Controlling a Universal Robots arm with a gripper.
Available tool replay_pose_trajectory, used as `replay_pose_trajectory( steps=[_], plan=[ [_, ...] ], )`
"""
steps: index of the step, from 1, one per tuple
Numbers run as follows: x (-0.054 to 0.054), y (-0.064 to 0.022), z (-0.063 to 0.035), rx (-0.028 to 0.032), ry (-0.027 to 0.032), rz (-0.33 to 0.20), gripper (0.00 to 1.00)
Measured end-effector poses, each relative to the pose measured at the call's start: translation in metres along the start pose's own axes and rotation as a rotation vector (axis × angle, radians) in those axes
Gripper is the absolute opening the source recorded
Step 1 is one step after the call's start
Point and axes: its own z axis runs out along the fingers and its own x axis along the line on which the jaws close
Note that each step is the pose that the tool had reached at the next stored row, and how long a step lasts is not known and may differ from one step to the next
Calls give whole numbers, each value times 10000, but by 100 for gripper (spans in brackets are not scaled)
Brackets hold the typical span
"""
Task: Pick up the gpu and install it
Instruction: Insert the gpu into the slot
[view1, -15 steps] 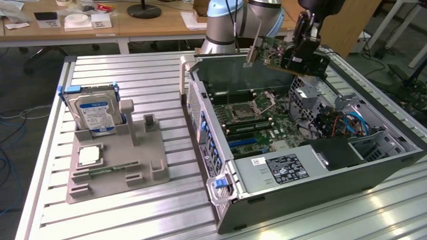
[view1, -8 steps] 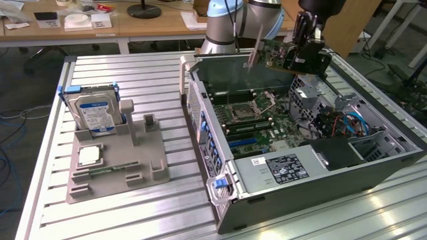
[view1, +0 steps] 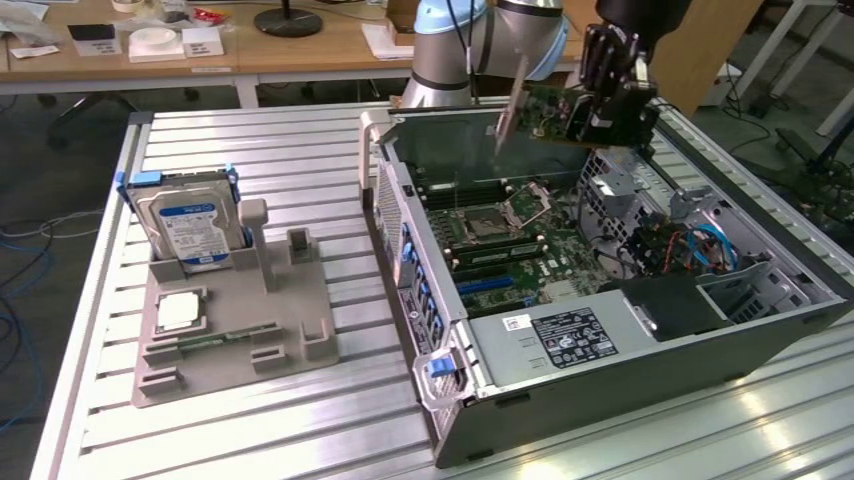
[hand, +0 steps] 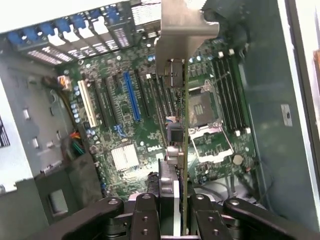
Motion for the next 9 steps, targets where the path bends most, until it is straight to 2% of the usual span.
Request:
replay_pose_trajectory(
  steps=[6, 7, 9],
  plan=[
    [2, 0, 13, -15, -23, -961, 28],
    [5, -1, 16, 4, -31, -1059, 28],
    [7, -2, 21, 104, -52, -1187, 28]
  ],
)
